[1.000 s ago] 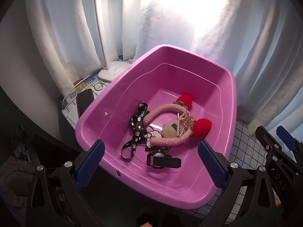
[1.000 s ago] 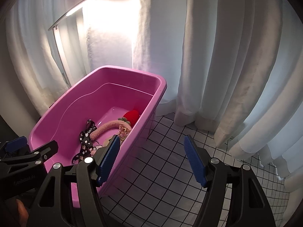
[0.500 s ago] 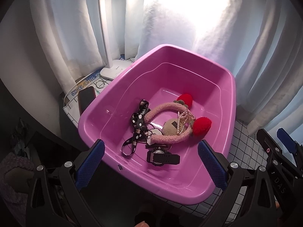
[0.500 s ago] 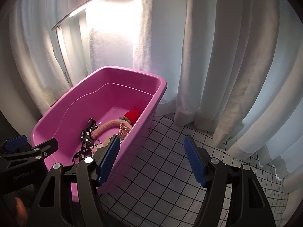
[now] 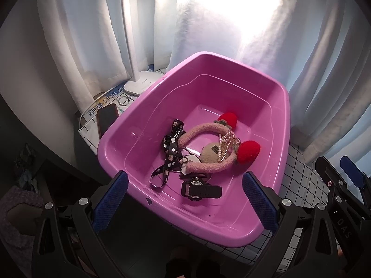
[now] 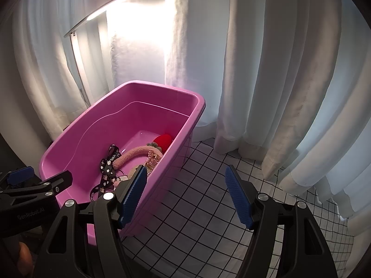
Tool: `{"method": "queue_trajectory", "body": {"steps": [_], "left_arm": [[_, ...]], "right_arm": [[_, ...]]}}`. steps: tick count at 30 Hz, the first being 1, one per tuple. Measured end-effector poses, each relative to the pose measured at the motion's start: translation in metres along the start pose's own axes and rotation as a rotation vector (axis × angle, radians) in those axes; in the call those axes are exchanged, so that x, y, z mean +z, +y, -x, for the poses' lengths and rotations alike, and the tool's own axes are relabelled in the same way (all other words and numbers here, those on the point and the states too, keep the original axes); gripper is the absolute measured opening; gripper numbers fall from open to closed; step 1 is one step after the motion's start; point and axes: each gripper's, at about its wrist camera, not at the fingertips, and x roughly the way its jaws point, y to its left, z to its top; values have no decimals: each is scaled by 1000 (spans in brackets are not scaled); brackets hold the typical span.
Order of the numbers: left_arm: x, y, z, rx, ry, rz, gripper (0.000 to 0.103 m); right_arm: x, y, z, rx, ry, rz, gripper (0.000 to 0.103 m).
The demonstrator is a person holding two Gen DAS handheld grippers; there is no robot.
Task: Organize jewelry
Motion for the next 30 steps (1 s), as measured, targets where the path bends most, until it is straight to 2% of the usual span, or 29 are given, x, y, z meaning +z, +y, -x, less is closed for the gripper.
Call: {"method": "queue_trajectory", "body": {"steps": [30], "left_arm": [[5,3,0,4,-4,7,97]], "right_arm": [[2,0,-1,-5,1,-8,67]]}}
